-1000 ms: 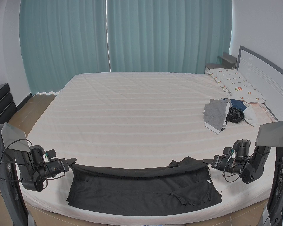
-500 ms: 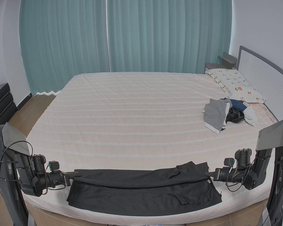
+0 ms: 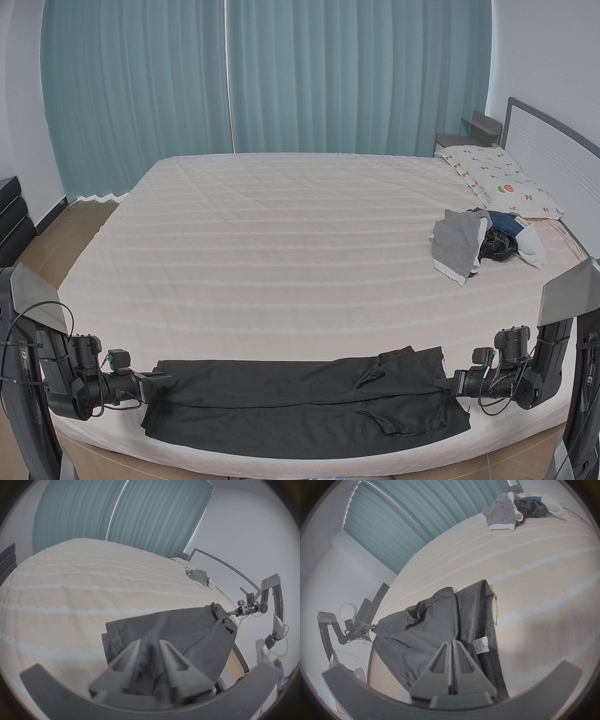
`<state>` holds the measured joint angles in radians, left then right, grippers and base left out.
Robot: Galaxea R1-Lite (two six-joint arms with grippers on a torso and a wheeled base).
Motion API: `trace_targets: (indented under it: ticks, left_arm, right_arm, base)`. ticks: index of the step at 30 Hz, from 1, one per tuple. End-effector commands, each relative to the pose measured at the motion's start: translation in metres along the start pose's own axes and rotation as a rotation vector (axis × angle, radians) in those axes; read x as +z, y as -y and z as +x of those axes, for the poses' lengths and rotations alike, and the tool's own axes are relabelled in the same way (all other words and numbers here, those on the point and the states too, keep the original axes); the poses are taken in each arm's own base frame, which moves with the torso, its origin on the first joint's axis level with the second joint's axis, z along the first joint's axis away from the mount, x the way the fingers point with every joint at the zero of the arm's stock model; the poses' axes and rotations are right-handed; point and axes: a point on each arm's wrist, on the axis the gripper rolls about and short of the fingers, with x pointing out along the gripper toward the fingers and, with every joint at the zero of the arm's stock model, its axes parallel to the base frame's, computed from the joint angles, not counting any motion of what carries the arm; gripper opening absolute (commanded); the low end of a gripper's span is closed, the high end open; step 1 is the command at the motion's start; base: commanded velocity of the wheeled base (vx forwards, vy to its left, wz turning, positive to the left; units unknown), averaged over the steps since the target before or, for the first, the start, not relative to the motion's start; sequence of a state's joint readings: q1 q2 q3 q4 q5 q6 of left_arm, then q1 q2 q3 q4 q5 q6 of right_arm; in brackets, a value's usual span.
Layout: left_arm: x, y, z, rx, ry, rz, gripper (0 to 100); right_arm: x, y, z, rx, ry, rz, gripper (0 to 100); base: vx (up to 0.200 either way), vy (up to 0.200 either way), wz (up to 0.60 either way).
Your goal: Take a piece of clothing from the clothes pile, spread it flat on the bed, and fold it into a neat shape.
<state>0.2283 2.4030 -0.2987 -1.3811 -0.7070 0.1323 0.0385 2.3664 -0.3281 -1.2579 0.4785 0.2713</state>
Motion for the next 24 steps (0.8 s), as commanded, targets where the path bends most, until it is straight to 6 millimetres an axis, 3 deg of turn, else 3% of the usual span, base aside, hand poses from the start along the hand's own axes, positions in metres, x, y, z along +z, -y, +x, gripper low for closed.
trace_targets:
  ticks: [1,10,14,16,20,24]
  left_arm:
    - [-0.007,-0.001,0.003,-0.003,-0.020,-0.010,100]
    - [-0.002,-0.011,-0.006,0.003,0.025,-0.016,100]
    - [0.014,-0.018,-0.012,-0.015,0.087,-0.067,100]
    - [0.030,-0.020,-0.011,-0.021,0.136,-0.183,100]
    - [0.053,-0.015,0.000,-0.029,0.187,-0.355,100]
    - [0.055,-0.012,0.014,0.023,0.173,-0.388,100]
  right_arm:
    - [-0.003,0.002,0.003,-0.006,-0.012,0.006,100]
    - [0.012,-0.007,-0.008,0.022,0.052,0.022,100]
    - [0.028,-0.023,-0.015,0.052,0.116,0.108,100]
    - [0.028,-0.035,-0.012,0.032,0.132,0.160,100]
    - [0.023,-0.040,0.005,-0.100,0.182,0.254,100]
    - [0.018,-0.044,0.014,-0.168,0.234,0.373,100]
  base:
    - [0.000,0.000,0.00]
    - [0.000,0.000,0.00]
    - [0.000,0.000,0.00]
    - [0.000,0.000,0.00]
    - [0.000,0.000,0.00]
    - [0.000,0.000,0.00]
